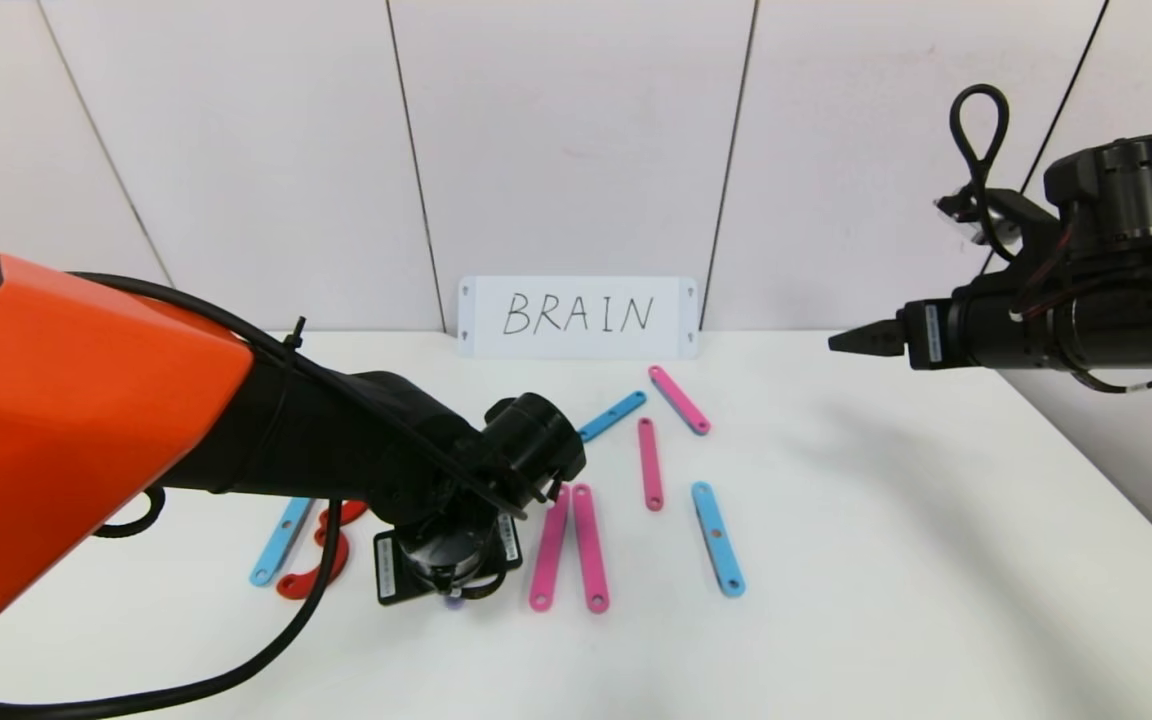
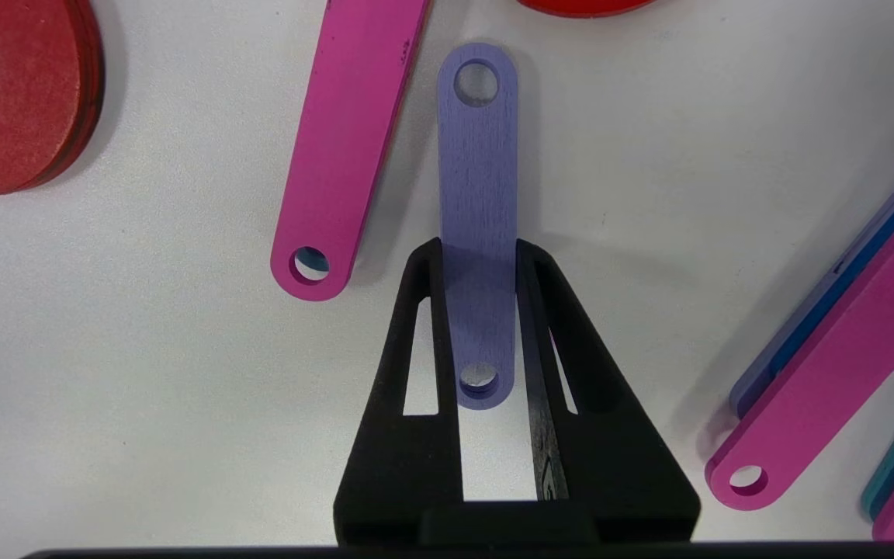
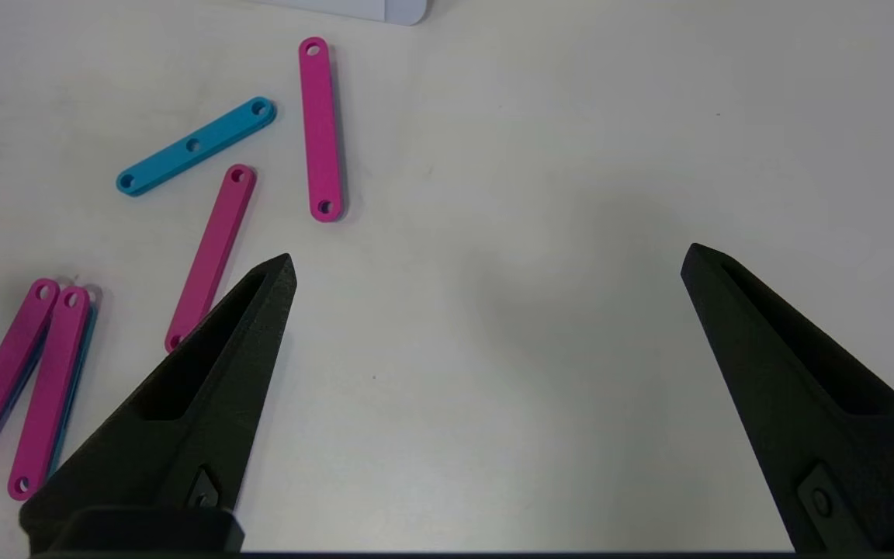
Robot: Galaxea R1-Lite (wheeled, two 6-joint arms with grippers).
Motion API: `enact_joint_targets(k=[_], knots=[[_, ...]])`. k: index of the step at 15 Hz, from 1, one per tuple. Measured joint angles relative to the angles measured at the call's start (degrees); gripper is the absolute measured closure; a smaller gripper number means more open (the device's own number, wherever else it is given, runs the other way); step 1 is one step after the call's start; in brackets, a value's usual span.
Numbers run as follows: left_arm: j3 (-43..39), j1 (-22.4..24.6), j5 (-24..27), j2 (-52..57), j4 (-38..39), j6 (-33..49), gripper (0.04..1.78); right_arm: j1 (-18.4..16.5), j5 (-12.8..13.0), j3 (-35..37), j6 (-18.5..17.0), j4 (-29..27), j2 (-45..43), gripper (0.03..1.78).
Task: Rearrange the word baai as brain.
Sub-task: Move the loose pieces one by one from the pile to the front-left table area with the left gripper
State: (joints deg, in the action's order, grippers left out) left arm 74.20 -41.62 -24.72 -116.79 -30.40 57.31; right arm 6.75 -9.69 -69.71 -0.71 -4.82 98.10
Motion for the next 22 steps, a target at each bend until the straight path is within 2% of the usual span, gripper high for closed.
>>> enact_joint_targets(k=[3, 5, 7, 11, 14, 16, 22], knots=[[-0.01, -0.05, 0.06, -0.11, -0.07, -0.17, 1.5, 0.0, 0.0, 0.0, 0.0, 0.0, 0.0, 0.07], [0.05, -0.28, 0.26, -0.11, 0.3, -0.26, 1.36, 0.0, 0.0, 0.0, 0.02, 0.0, 0.0, 0.07], [0.11, -0.28, 0.37, -0.11, 0.69, -0.54, 1.12, 0.0, 0.0, 0.02, 0.02, 0.0, 0.0, 0.07], [0.21, -0.3, 0.45, -0.05, 0.69, -0.69, 0.44, 0.0, 0.0, 0.02, 0.02, 0.0, 0.0, 0.07], [0.6, -0.39, 0.66, 0.09, 0.69, -0.78, 0.15, -0.01, 0.0, 0.05, 0.0, 0.0, 0.0, 0.07], [0.63, -0.44, 0.89, 0.13, 0.69, -0.78, 0.08, 0.0, 0.0, 0.05, 0.02, 0.0, 0.0, 0.07], [0.88, -0.79, 0.94, 0.17, 0.83, -0.78, 0.08, 0.0, 0.02, 0.06, 0.0, 0.02, 0.0, 0.07]])
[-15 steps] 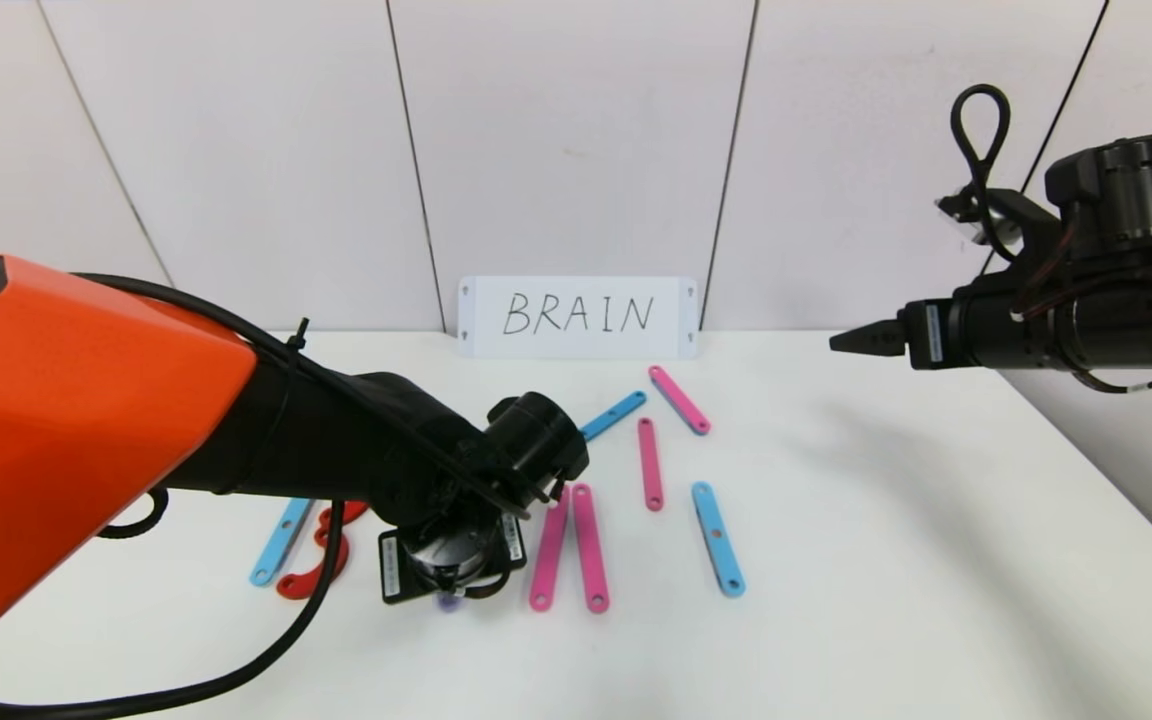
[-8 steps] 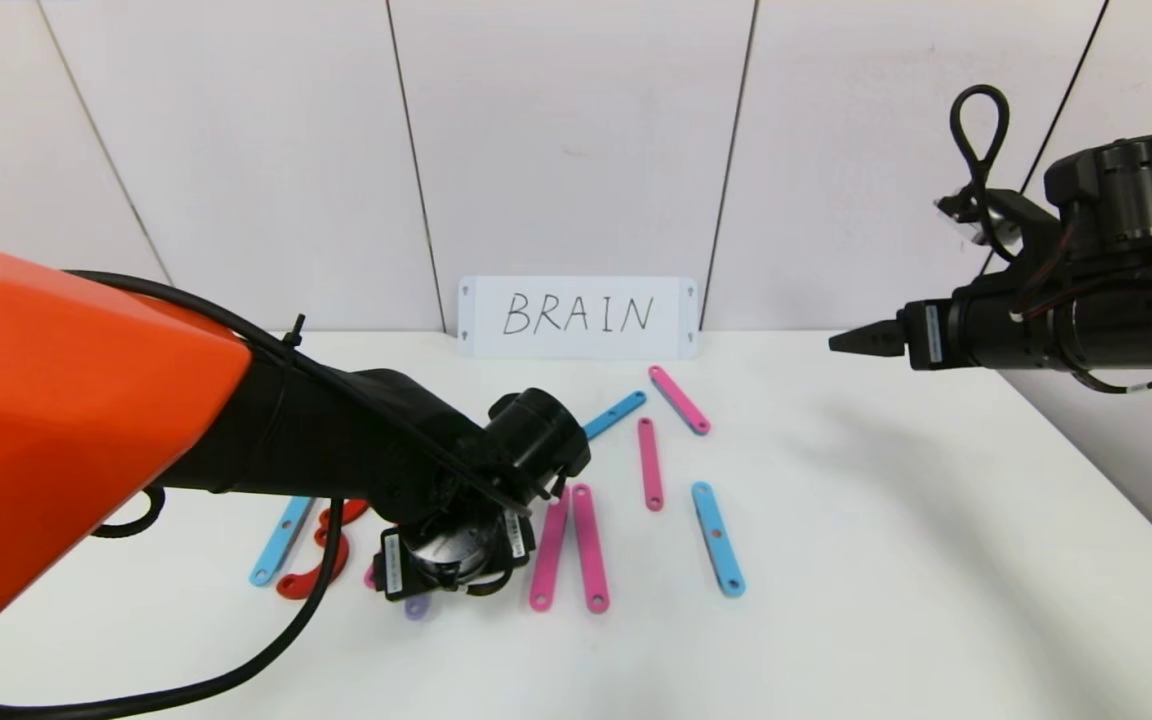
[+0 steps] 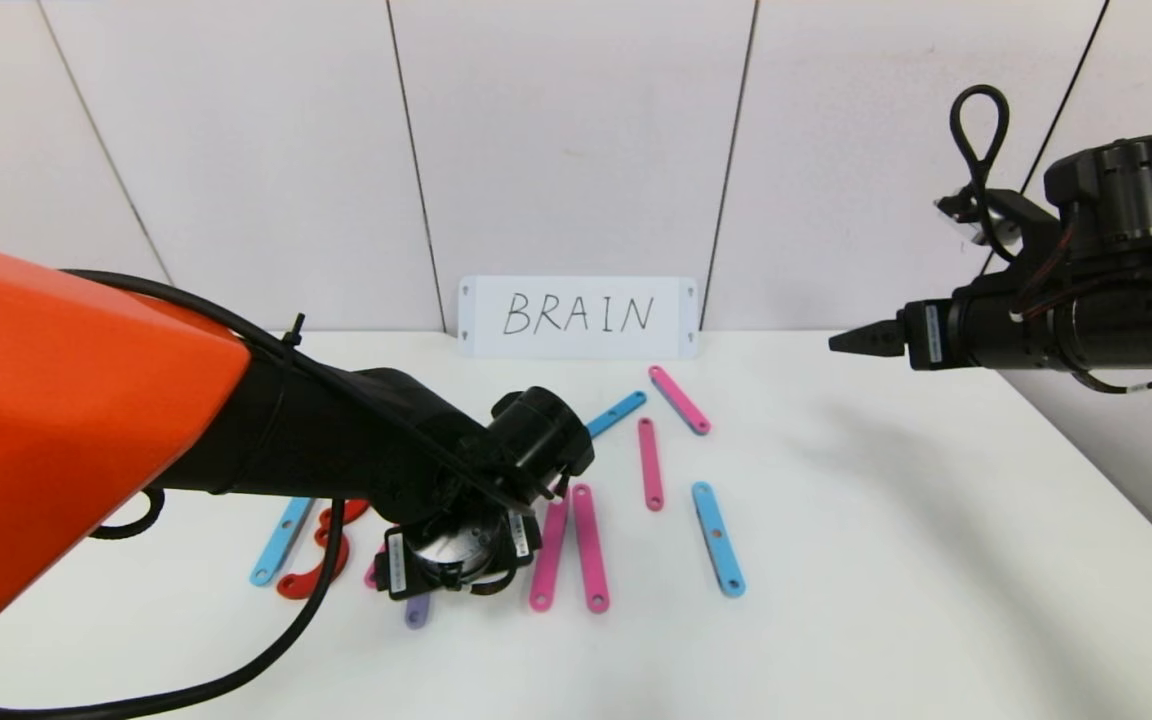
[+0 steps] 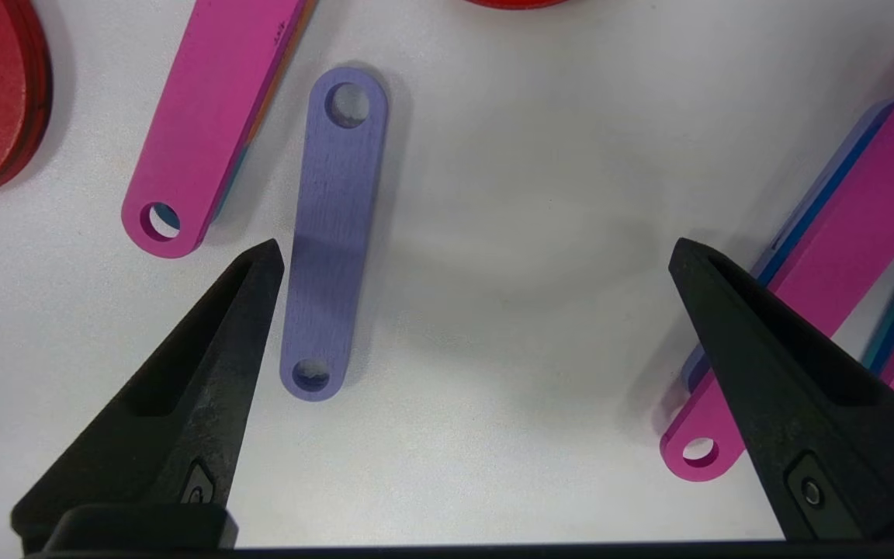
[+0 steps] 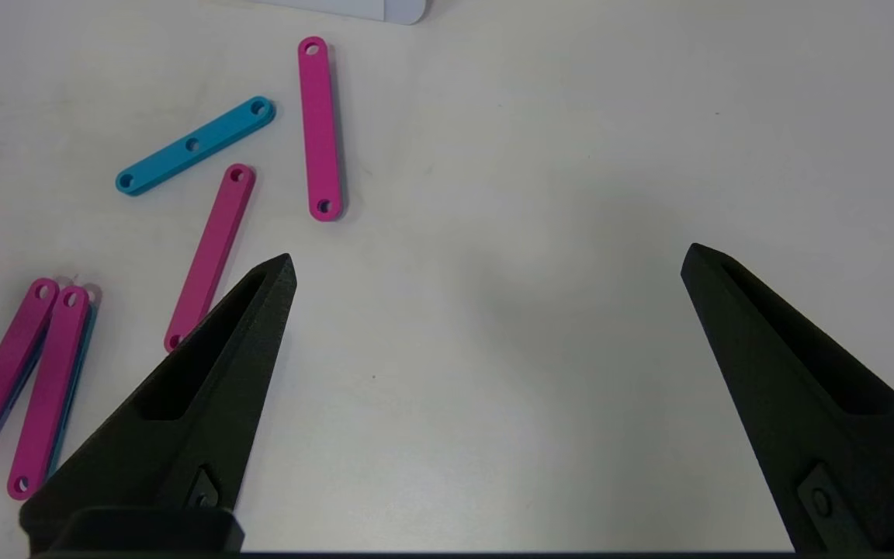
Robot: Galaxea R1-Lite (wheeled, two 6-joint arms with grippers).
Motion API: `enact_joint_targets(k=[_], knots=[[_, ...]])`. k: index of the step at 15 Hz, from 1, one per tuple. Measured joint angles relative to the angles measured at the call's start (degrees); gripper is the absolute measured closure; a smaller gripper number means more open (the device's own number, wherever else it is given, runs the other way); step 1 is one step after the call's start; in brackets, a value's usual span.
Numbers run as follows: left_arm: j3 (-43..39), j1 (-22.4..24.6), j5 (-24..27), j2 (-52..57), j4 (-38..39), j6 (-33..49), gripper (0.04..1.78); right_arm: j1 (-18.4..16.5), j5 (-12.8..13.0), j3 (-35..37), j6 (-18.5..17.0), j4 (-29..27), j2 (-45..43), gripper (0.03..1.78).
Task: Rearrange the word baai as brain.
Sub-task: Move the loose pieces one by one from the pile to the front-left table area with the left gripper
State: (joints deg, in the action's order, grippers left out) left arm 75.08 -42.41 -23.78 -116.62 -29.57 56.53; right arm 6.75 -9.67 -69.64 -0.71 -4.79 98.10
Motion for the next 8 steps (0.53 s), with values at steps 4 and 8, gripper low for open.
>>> enact_joint_targets(k=[4, 8], knots=[[-0.2, -0.06, 0.66, -0.02, 1.08, 0.0, 0.08, -0.01, 0.02, 0.02, 0.0, 0.0, 0.0, 0.07], [-0.24, -0.04, 0.66, 0.02, 0.77, -0.27, 0.08, 0.0, 0.05, 0.02, 0.02, 0.0, 0.05, 0.07]])
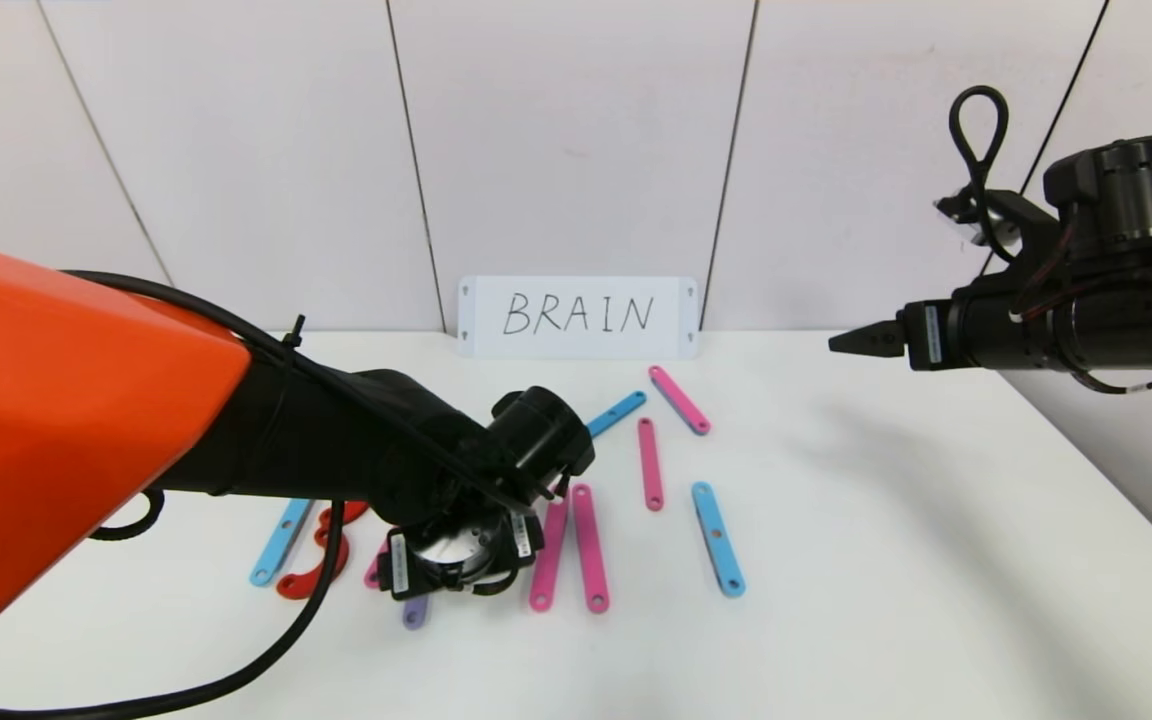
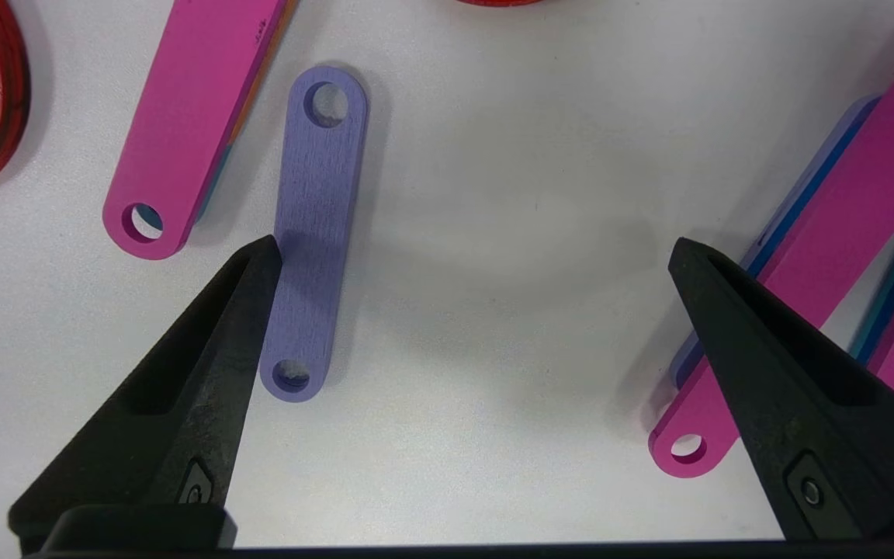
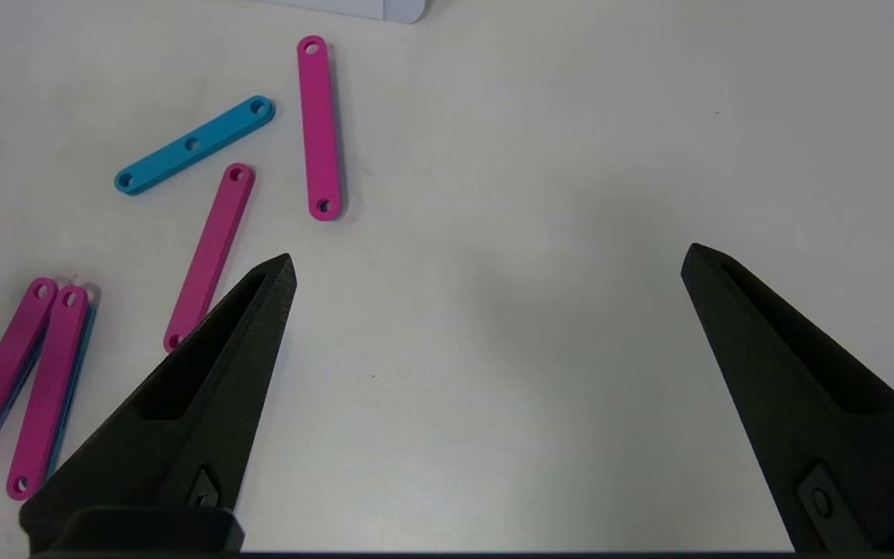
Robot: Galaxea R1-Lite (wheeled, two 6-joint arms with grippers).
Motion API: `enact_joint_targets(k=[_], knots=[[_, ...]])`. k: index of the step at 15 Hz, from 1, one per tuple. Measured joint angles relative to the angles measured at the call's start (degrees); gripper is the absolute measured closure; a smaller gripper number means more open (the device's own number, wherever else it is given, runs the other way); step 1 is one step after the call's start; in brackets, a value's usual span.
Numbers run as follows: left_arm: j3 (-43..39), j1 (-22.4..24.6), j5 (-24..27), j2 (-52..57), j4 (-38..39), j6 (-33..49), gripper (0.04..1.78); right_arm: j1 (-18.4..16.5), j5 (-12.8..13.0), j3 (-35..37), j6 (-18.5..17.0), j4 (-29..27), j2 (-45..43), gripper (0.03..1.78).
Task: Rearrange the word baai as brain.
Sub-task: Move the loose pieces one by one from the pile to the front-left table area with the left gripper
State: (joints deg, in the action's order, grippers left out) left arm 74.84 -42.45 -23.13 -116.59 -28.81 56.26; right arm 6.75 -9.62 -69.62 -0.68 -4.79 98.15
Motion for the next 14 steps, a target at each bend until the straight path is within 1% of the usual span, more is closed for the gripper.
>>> enact_joint_targets(k=[14], knots=[[-1.13, 0.55, -0.07, 0.96, -0.32, -0.54, 0.08, 0.0, 0.02, 0.02, -0.02, -0.02, 0.2, 0.07]])
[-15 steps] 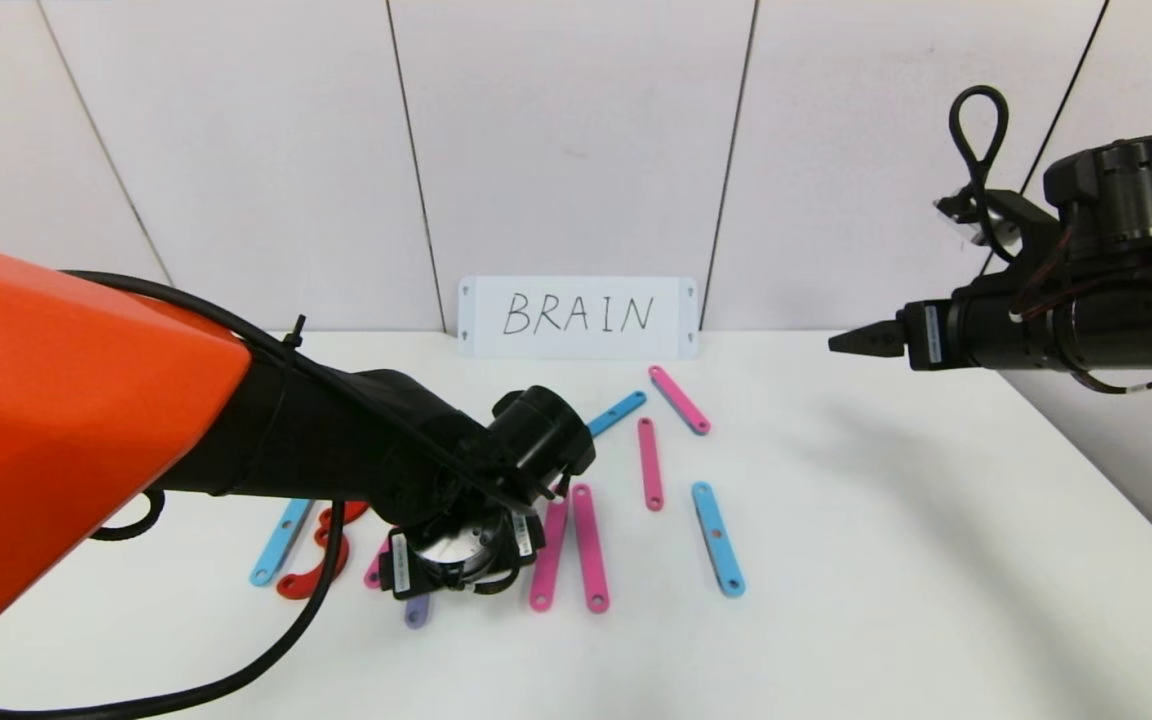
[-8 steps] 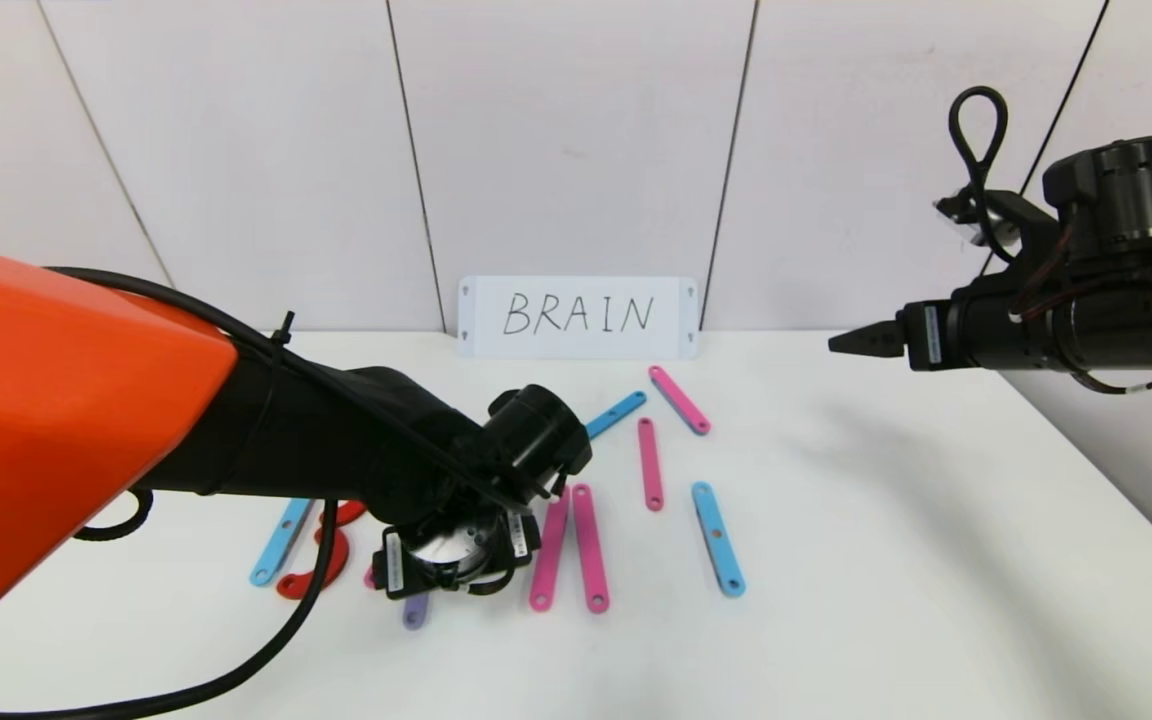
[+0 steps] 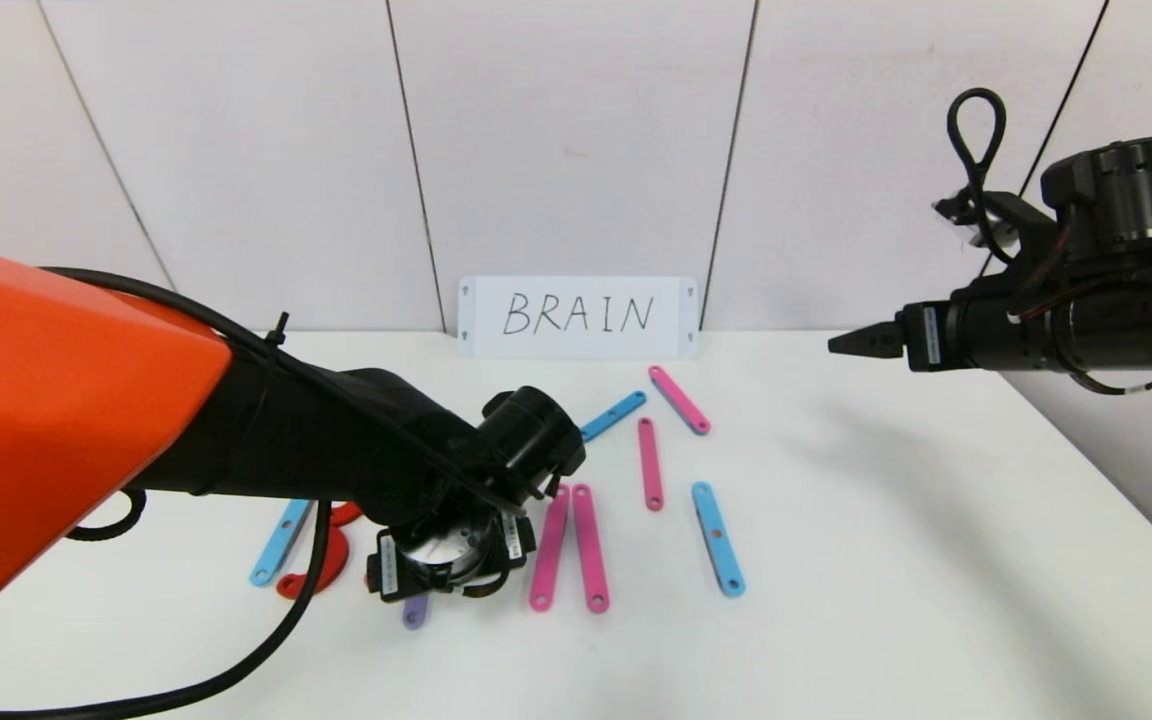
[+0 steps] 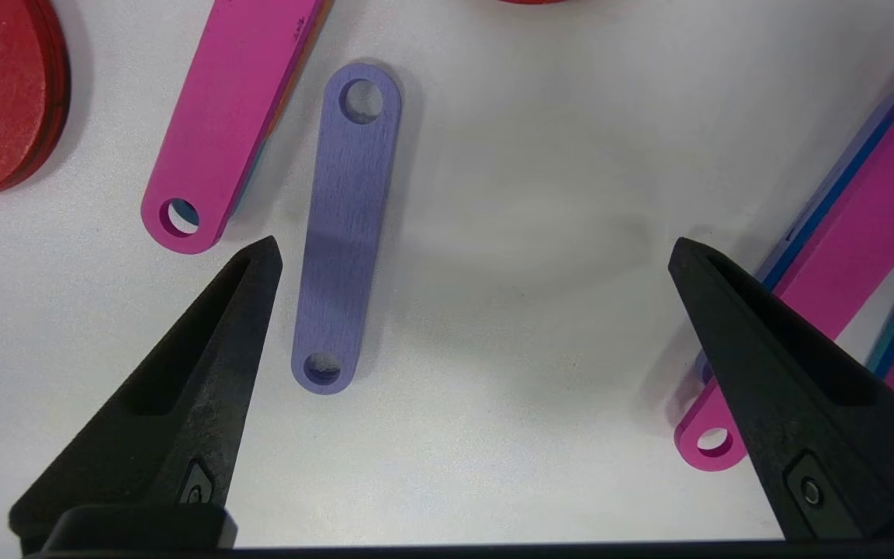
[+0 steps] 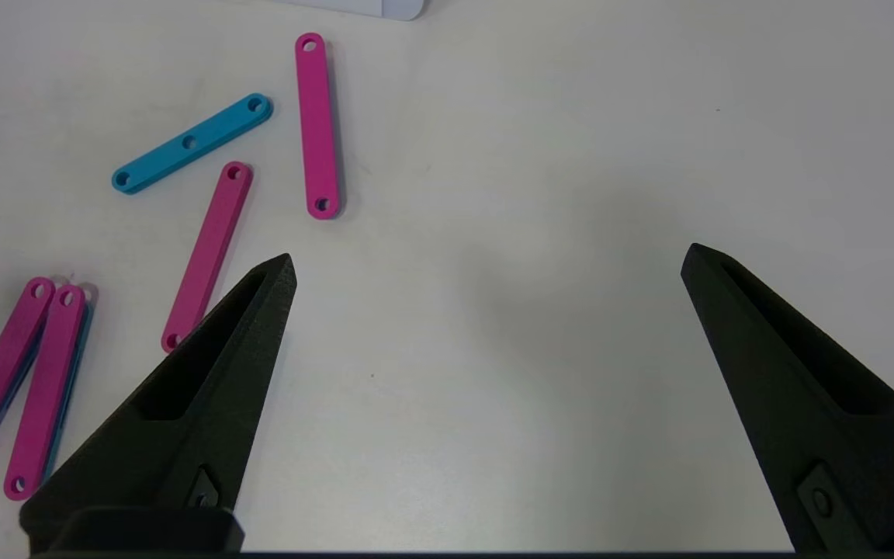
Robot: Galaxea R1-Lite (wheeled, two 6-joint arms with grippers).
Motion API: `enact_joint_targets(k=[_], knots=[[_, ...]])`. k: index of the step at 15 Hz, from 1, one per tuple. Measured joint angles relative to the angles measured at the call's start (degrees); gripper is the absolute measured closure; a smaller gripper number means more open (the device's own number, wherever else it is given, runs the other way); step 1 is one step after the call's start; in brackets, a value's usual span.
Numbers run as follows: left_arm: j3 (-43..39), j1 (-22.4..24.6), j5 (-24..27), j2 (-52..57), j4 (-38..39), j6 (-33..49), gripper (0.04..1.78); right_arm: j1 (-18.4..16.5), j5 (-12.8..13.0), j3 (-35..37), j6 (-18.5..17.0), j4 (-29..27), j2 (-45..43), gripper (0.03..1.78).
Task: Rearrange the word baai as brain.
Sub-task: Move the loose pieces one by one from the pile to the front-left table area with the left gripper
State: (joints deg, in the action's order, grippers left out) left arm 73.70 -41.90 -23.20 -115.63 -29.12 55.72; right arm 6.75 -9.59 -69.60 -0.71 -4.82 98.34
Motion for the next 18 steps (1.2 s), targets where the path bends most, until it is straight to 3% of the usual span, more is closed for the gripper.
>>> enact_joint_targets(k=[18], knots=[[2.45, 0.91, 2.26, -1.88, 0.6, -0.85, 0.08, 0.0, 0.0, 0.0, 0.02, 0.0, 0.28, 0.07]])
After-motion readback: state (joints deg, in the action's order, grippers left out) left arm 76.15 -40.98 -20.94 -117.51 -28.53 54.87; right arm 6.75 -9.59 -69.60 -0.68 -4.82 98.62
